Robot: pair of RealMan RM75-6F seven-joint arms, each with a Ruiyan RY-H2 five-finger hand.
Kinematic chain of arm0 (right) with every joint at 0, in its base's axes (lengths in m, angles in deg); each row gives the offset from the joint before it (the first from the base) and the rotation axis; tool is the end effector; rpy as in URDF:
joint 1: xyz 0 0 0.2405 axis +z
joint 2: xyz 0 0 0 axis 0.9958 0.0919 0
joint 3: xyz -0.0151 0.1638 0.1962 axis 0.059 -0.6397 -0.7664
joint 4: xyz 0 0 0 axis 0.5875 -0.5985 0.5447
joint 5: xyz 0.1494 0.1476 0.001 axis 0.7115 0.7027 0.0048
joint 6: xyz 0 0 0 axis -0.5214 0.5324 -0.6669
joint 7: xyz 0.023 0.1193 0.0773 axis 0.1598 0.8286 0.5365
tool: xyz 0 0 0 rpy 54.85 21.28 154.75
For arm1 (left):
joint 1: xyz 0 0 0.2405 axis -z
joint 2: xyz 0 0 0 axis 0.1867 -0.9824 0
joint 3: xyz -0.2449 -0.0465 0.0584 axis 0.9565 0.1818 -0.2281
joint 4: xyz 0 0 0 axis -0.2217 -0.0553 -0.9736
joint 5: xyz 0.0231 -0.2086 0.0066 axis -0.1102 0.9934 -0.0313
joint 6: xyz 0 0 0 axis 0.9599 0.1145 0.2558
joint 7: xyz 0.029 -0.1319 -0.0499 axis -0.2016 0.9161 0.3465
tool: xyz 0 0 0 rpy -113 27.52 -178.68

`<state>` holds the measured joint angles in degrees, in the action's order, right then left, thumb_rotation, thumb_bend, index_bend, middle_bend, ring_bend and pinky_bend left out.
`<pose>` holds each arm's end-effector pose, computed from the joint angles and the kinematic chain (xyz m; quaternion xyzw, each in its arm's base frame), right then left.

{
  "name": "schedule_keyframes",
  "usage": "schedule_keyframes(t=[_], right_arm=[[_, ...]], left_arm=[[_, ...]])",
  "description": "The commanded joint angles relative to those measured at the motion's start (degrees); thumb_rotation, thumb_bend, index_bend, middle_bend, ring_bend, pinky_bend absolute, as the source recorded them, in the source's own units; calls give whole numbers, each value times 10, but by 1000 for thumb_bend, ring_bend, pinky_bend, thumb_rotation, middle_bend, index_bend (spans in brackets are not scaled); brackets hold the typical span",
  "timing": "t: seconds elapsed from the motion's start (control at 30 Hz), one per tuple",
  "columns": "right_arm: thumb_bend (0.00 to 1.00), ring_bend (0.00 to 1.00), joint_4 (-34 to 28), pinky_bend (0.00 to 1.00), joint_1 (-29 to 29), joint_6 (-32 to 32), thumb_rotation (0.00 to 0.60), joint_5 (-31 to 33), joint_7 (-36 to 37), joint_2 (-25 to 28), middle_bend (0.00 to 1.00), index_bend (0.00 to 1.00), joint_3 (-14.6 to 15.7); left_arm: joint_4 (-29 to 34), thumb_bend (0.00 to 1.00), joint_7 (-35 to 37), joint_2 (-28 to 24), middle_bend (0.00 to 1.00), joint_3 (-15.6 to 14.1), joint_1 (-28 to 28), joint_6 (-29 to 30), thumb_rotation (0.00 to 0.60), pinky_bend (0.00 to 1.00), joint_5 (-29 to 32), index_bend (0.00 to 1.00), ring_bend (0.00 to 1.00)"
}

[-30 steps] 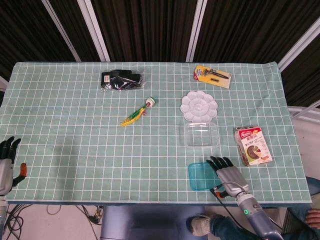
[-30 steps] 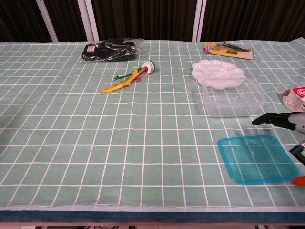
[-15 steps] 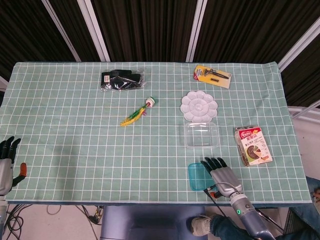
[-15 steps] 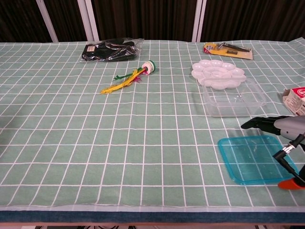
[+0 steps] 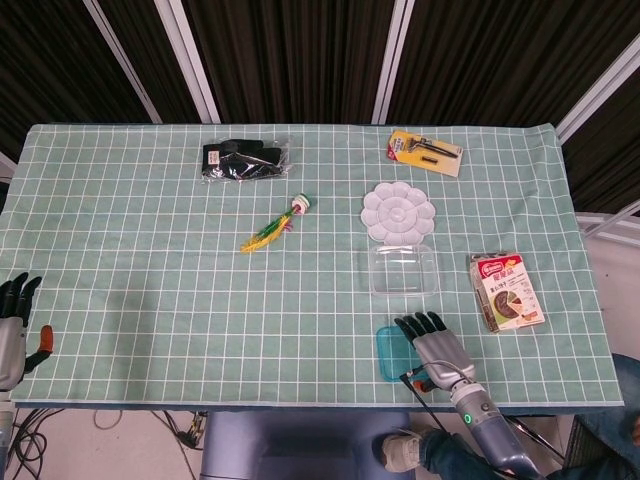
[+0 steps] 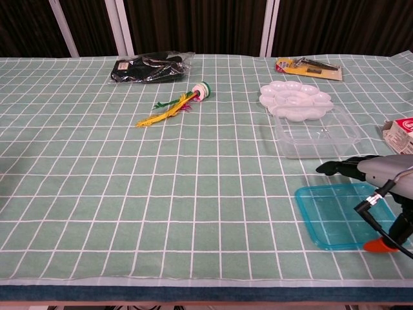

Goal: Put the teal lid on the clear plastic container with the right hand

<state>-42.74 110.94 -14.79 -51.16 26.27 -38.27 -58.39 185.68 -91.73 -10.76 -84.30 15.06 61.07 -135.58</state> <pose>-0.2024 -0.2228 0.0071 0.7581 -0.4391 0.2413 0.4174 -0.3084 0.1802 0.1466 -0.5536 -0.4172 -0.3146 0.6485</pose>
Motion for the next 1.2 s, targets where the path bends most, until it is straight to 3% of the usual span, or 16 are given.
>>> schedule_keyframes(t=[0.03, 1.2], right_arm=[[198, 0, -1, 0, 6, 0, 600, 10, -9, -4, 132, 0, 0], [199, 0, 13, 0, 31, -8, 600, 47, -14, -21, 171, 0, 18]], left_arm=[[0, 526, 0, 0, 2, 0, 0, 0, 600, 0, 0, 72, 0], [1, 525, 0, -1, 2, 0, 1, 1, 600, 0, 3, 72, 0]])
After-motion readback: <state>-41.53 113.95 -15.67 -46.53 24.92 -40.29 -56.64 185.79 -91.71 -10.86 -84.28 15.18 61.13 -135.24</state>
